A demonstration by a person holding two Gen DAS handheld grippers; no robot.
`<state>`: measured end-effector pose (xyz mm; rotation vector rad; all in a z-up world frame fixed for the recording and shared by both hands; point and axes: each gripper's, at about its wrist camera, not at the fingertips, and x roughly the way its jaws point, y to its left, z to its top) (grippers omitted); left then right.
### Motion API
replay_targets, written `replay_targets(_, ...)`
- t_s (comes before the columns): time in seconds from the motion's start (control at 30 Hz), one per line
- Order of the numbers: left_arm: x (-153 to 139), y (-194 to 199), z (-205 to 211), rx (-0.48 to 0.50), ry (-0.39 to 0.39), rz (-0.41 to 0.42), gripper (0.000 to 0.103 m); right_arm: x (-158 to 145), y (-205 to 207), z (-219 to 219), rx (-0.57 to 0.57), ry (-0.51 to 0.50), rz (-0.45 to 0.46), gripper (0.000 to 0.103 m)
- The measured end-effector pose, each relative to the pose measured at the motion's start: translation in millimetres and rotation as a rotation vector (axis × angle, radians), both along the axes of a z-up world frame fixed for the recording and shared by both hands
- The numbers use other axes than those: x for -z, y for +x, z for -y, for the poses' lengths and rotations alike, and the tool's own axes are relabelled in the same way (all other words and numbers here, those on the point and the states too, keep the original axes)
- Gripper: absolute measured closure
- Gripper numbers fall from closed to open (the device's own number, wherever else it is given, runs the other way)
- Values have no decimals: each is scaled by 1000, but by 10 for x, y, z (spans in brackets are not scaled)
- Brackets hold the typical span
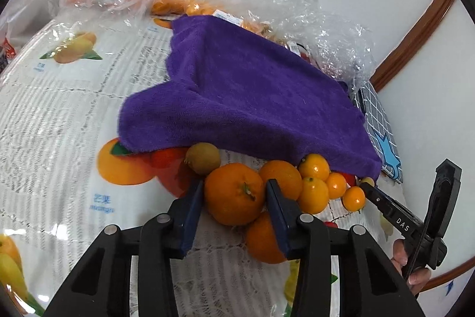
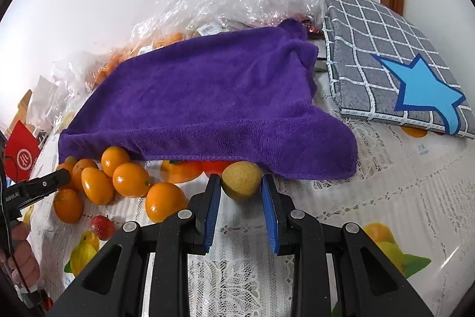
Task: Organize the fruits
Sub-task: 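Grasp the small yellow fruit with the right tool while the left tool grasps an orange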
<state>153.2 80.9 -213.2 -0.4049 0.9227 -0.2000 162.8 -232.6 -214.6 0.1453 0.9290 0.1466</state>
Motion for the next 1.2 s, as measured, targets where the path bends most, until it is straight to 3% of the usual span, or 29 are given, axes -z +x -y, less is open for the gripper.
replay_targets(0.17, -43, -108, -167, -56, 33, 20, 62, -17, -25, -35, 0, -30, 15, 75)
replay_targets(0.4, 4, -77, -198, -58, 15, -1, 59, 29, 24, -19, 0, -21, -19, 75)
replay_targets(0.7, -15, -122, -50, -52, 130, 56, 62, 20, 13, -72, -6, -57, 2, 75)
replay_targets(1.2, -77, -165, -67, -42, 122, 85, 63, -95, -134, -58, -16, -19, 85, 75)
